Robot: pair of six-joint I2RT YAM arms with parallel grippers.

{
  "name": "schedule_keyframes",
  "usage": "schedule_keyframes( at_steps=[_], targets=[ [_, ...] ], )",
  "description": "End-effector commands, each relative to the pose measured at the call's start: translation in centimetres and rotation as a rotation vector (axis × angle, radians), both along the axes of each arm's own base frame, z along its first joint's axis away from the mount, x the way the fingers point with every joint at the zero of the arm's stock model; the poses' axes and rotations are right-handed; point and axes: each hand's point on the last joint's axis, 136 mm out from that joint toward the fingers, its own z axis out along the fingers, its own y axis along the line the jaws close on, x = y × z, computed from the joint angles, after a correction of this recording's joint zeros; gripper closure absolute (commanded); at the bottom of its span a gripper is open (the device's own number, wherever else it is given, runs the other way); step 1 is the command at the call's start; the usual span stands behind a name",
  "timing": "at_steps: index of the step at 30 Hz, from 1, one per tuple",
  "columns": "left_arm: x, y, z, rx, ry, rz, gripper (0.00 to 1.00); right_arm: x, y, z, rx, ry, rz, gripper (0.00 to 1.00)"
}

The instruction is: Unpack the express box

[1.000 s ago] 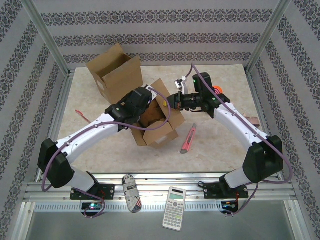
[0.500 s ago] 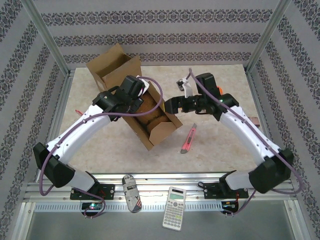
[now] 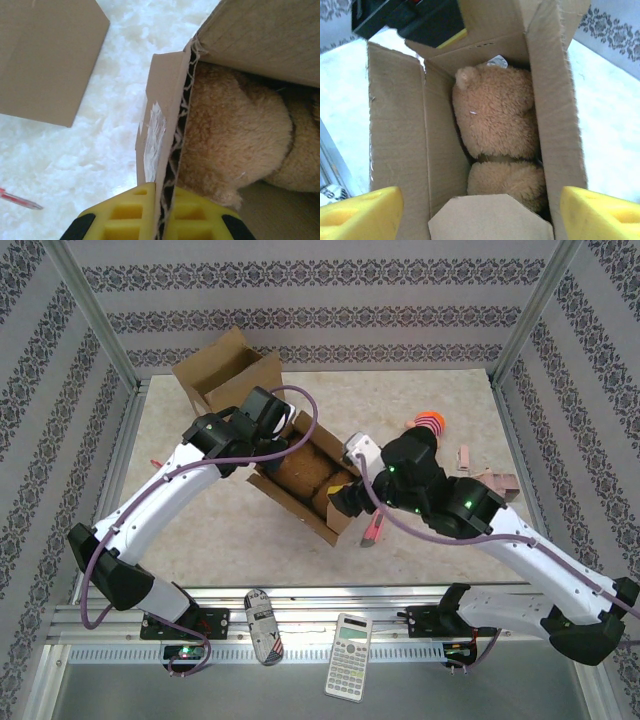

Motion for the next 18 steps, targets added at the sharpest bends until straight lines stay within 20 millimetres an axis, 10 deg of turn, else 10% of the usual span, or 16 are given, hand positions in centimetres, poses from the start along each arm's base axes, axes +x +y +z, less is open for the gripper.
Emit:
schedule_keyframes(
  at_steps=[1, 18],
  targets=[
    [-0.4, -0.3, 1.3, -0.097, 0.011, 0.035, 1.00, 0.9, 0.3, -0.9, -0.102, -0.076, -0.001, 0.22],
    [-0.9, -0.5, 1.7, -0.143, 0.007, 0.041, 1.00, 6.3, 5.8, -7.7, -0.215, -0.040, -0.017, 0.26]
  ],
)
